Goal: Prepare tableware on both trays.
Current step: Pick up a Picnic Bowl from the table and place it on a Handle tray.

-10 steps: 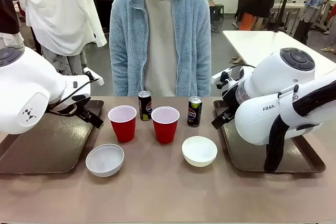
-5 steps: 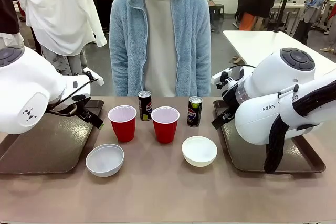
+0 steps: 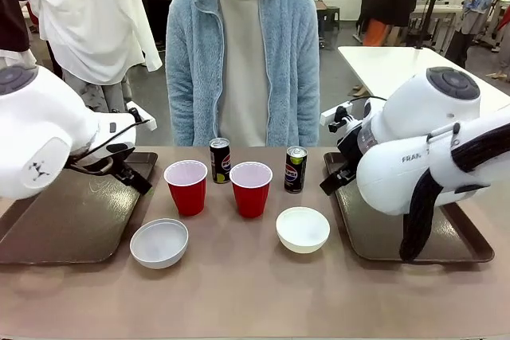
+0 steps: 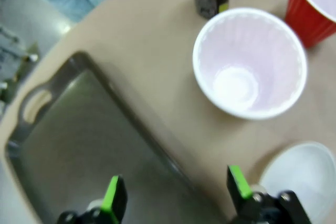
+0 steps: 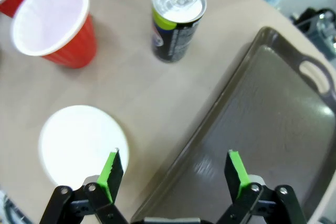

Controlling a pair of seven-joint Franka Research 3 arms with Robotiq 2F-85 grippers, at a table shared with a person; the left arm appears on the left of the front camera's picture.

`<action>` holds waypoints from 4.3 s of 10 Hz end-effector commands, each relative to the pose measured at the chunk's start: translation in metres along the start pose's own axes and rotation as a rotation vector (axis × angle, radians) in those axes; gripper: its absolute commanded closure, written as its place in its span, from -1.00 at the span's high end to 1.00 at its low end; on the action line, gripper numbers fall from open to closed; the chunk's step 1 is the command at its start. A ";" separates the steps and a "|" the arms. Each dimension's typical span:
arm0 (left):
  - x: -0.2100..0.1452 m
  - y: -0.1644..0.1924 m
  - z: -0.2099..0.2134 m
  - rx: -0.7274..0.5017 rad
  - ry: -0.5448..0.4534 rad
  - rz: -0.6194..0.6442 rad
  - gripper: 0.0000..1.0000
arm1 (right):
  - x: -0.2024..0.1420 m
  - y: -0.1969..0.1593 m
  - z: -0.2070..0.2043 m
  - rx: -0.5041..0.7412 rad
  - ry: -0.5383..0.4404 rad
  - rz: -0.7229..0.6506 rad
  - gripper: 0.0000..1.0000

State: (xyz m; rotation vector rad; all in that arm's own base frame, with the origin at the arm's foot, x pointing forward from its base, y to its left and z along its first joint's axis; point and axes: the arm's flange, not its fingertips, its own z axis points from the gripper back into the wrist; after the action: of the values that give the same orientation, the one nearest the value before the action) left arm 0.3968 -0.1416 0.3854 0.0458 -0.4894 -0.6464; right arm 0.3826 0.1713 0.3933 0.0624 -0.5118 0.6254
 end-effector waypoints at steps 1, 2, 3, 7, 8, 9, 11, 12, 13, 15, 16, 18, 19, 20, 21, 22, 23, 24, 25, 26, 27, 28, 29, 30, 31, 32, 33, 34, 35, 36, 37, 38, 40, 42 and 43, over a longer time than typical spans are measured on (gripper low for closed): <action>-0.076 -0.026 0.069 -0.039 0.173 0.041 1.00 | -0.066 0.020 0.082 0.096 0.178 -0.112 1.00; -0.108 -0.033 0.091 -0.129 0.238 0.079 1.00 | -0.105 0.020 0.110 0.086 0.325 -0.185 1.00; -0.112 -0.035 0.100 -0.183 0.270 0.078 1.00 | -0.128 0.023 0.119 0.100 0.419 -0.224 1.00; -0.038 -0.020 0.092 -0.202 0.277 0.061 1.00 | -0.056 0.006 0.090 0.082 0.401 -0.217 1.00; -0.038 -0.020 0.092 -0.202 0.277 0.061 1.00 | -0.056 0.006 0.090 0.082 0.401 -0.217 1.00; -0.043 -0.030 0.111 -0.269 0.279 0.080 1.00 | -0.071 0.008 0.113 0.085 0.466 -0.231 1.00; -0.037 -0.002 0.107 -0.543 0.173 0.183 1.00 | -0.057 -0.034 0.099 0.416 0.400 -0.324 1.00; -0.040 0.036 0.112 -0.722 0.072 0.305 1.00 | -0.057 -0.083 0.101 0.611 0.268 -0.482 1.00; -0.057 0.065 0.105 -0.948 -0.027 0.400 1.00 | -0.073 -0.123 0.101 0.720 0.196 -0.623 1.00; -0.094 0.108 0.097 -1.134 -0.088 0.566 1.00 | -0.118 -0.158 0.110 0.858 0.202 -0.824 1.00; -0.114 0.127 0.100 -1.148 -0.104 0.637 1.00 | -0.143 -0.167 0.120 0.881 0.172 -0.879 1.00; -0.152 0.149 0.102 -1.152 -0.149 0.726 1.00 | -0.184 -0.180 0.136 0.920 0.107 -0.934 1.00; -0.167 0.162 0.102 -1.142 -0.148 0.770 1.00 | -0.197 -0.185 0.146 0.924 0.073 -0.939 1.00; -0.182 0.174 0.103 -1.132 -0.149 0.806 1.00 | -0.208 -0.191 0.157 0.914 0.033 -0.942 1.00; -0.190 0.176 0.106 -1.112 -0.145 0.818 1.00 | -0.218 -0.196 0.164 0.905 0.009 -0.954 1.00; -0.194 0.181 0.107 -1.101 -0.134 0.819 1.00 | -0.223 -0.202 0.170 0.902 -0.036 -0.952 1.00; -0.198 0.182 0.106 -1.078 -0.123 0.834 1.00 | -0.228 -0.207 0.173 0.905 -0.062 -0.949 1.00; -0.201 0.185 0.108 -1.031 -0.121 0.812 1.00 | -0.229 -0.207 0.172 0.854 -0.031 -0.929 1.00; -0.198 0.182 0.106 -1.098 -0.139 0.860 1.00 | -0.227 -0.207 0.175 0.878 -0.011 -0.974 1.00; -0.198 0.182 0.106 -1.098 -0.139 0.860 1.00 | -0.227 -0.207 0.175 0.878 -0.011 -0.974 1.00; -0.198 0.182 0.106 -1.098 -0.139 0.860 1.00 | -0.227 -0.207 0.175 0.878 -0.011 -0.974 1.00; -0.198 0.182 0.106 -1.098 -0.139 0.860 1.00 | -0.227 -0.207 0.175 0.878 -0.011 -0.974 1.00; -0.198 0.182 0.106 -1.098 -0.139 0.860 1.00 | -0.227 -0.207 0.175 0.878 -0.011 -0.974 1.00; -0.198 0.182 0.106 -1.098 -0.139 0.860 1.00 | -0.227 -0.207 0.175 0.878 -0.011 -0.974 1.00; -0.198 0.182 0.106 -1.098 -0.139 0.860 1.00 | -0.227 -0.207 0.175 0.878 -0.011 -0.974 1.00; -0.198 0.182 0.106 -1.098 -0.139 0.860 1.00 | -0.227 -0.207 0.175 0.878 -0.011 -0.974 1.00; -0.198 0.182 0.105 -1.083 -0.123 0.858 1.00 | -0.227 -0.207 0.175 0.878 -0.011 -0.974 1.00; -0.184 0.162 0.107 -0.940 -0.128 0.848 1.00 | -0.227 -0.207 0.175 0.878 -0.011 -0.974 1.00; -0.166 0.136 0.110 -0.780 -0.128 0.810 1.00 | -0.227 -0.207 0.175 0.878 -0.011 -0.974 1.00; -0.144 0.109 0.115 -0.654 -0.123 0.754 1.00 | -0.227 -0.207 0.175 0.878 -0.011 -0.974 1.00; -0.123 0.074 0.118 -0.541 -0.108 0.701 1.00 | -0.227 -0.207 0.175 0.878 -0.011 -0.974 1.00; -0.105 0.052 0.116 -0.424 -0.080 0.643 1.00 | -0.227 -0.207 0.175 0.878 -0.011 -0.974 1.00; -0.078 0.009 0.108 -0.311 0.030 0.578 1.00 | -0.227 -0.207 0.175 0.878 -0.011 -0.974 1.00; -0.042 0.054 0.126 -0.374 -0.060 0.555 1.00 | -0.227 -0.207 0.175 0.878 -0.011 -0.974 1.00; -0.042 0.054 0.126 -0.374 -0.060 0.555 1.00 | -0.227 -0.207 0.175 0.878 -0.011 -0.974 1.00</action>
State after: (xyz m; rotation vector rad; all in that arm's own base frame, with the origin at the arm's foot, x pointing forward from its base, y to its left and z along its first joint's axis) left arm 0.3386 -0.0857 0.4805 -0.4217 -0.3574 -0.1789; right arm 0.2687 -0.1566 0.4569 1.0673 -0.1384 -0.1456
